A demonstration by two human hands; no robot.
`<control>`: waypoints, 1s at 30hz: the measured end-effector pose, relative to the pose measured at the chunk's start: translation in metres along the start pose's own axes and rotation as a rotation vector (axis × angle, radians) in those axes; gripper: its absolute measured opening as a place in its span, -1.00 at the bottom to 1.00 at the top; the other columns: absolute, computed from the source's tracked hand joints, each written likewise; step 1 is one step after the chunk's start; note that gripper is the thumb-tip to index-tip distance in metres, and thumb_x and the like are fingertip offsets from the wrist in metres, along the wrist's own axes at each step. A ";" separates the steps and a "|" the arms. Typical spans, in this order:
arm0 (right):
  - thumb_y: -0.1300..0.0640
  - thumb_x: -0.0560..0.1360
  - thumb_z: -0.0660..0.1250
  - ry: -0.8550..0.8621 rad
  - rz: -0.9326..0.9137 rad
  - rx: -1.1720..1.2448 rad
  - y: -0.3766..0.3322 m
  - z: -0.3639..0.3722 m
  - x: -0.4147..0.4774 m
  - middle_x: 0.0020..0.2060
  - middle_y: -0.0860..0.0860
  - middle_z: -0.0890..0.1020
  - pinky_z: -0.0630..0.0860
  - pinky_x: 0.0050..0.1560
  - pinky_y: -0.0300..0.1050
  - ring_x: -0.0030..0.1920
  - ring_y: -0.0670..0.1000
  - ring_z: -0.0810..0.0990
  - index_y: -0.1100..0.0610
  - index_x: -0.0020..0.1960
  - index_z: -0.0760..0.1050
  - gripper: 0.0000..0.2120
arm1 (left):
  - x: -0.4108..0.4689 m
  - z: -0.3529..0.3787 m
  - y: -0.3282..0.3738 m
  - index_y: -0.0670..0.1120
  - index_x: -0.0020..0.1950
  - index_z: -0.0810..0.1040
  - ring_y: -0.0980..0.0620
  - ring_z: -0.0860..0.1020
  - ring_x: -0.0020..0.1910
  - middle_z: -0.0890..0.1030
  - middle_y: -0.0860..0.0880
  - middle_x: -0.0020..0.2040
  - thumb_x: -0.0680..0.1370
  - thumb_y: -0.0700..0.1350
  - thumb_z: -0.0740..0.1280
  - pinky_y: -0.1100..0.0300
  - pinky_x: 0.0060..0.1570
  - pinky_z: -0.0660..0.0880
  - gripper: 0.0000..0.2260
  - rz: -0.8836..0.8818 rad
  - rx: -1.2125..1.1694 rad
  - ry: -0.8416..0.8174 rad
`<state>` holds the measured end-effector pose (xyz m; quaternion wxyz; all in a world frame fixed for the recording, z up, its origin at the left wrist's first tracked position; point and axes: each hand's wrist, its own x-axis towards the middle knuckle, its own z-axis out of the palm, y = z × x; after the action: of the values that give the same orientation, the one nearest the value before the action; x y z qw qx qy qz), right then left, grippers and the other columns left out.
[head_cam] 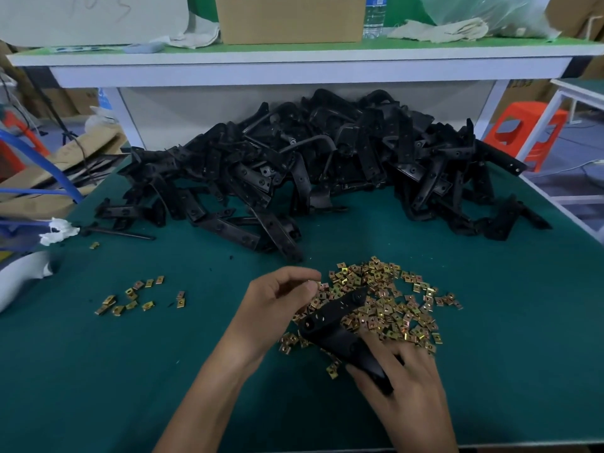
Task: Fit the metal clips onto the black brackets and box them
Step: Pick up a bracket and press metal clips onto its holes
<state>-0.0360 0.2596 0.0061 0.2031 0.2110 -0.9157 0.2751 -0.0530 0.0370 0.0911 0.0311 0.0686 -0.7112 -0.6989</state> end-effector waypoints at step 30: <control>-0.20 0.49 0.27 -0.057 -0.041 -0.071 0.001 0.000 -0.001 -0.14 -0.01 0.61 0.51 -0.22 0.01 -0.19 0.13 0.57 0.10 0.28 0.65 -0.47 | -0.013 -0.002 -0.010 0.11 -0.10 0.76 0.17 0.63 -0.09 0.72 0.12 -0.12 0.57 -0.19 0.42 0.17 -0.01 0.54 -0.79 -0.155 0.150 0.054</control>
<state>-0.0357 0.2605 0.0049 0.1900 0.2301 -0.9258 0.2322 -0.0398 0.0369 0.0822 -0.0089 0.1444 -0.7531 -0.6418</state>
